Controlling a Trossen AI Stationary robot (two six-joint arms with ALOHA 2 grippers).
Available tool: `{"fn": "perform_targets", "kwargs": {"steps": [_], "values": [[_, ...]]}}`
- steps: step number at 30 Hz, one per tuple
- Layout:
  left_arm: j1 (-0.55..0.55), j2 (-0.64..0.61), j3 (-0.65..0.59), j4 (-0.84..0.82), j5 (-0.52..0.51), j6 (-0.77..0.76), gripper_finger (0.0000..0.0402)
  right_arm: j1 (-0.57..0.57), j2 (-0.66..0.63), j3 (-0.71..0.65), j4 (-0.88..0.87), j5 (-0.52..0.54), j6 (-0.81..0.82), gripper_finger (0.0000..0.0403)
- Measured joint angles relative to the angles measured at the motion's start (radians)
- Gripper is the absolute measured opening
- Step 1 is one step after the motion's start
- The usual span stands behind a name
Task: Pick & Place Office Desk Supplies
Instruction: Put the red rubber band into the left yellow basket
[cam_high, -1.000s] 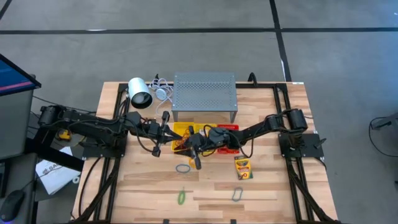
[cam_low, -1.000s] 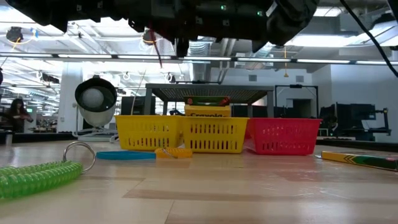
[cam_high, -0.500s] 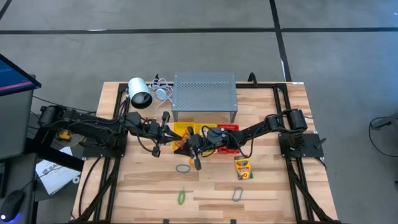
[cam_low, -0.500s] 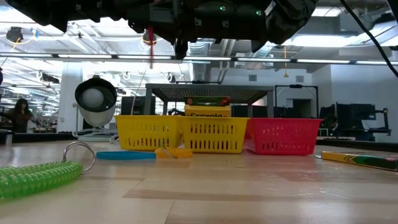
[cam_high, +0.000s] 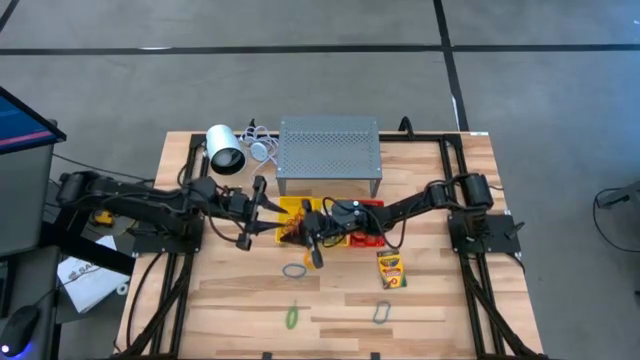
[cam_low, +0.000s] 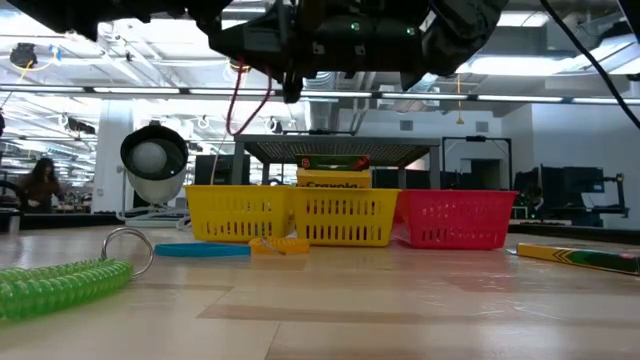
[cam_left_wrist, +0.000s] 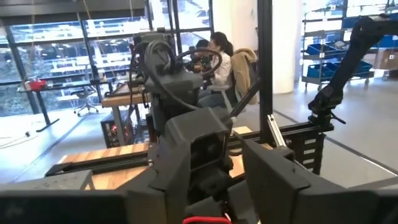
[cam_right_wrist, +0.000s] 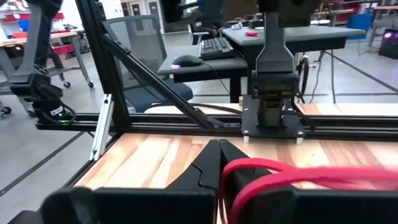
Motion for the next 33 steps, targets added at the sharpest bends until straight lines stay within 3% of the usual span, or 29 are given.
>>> {"fn": "perform_targets", "kwargs": {"steps": [9, 14, 23, 33], "values": [[0.000, -0.141, 0.000, -0.221, -0.055, -0.026, 0.0196, -0.068, -0.002, 0.000, -0.057, -0.026, 0.009, 0.0000], [0.000, -0.175, 0.000, -0.305, -0.055, -0.035, 0.0200, -0.104, -0.027, 0.017, -0.225, -0.025, -0.026, 0.0000], [-0.006, -0.165, 0.000, -0.338, -0.044, -0.078, 0.0200, -0.124, -0.026, 0.155, -0.548, 0.065, -0.128, 0.0000], [-0.062, -0.165, 0.000, -0.362, -0.039, -0.078, 0.0200, -0.122, -0.024, 0.177, -0.634, 0.087, -0.140, 0.0000]]}}
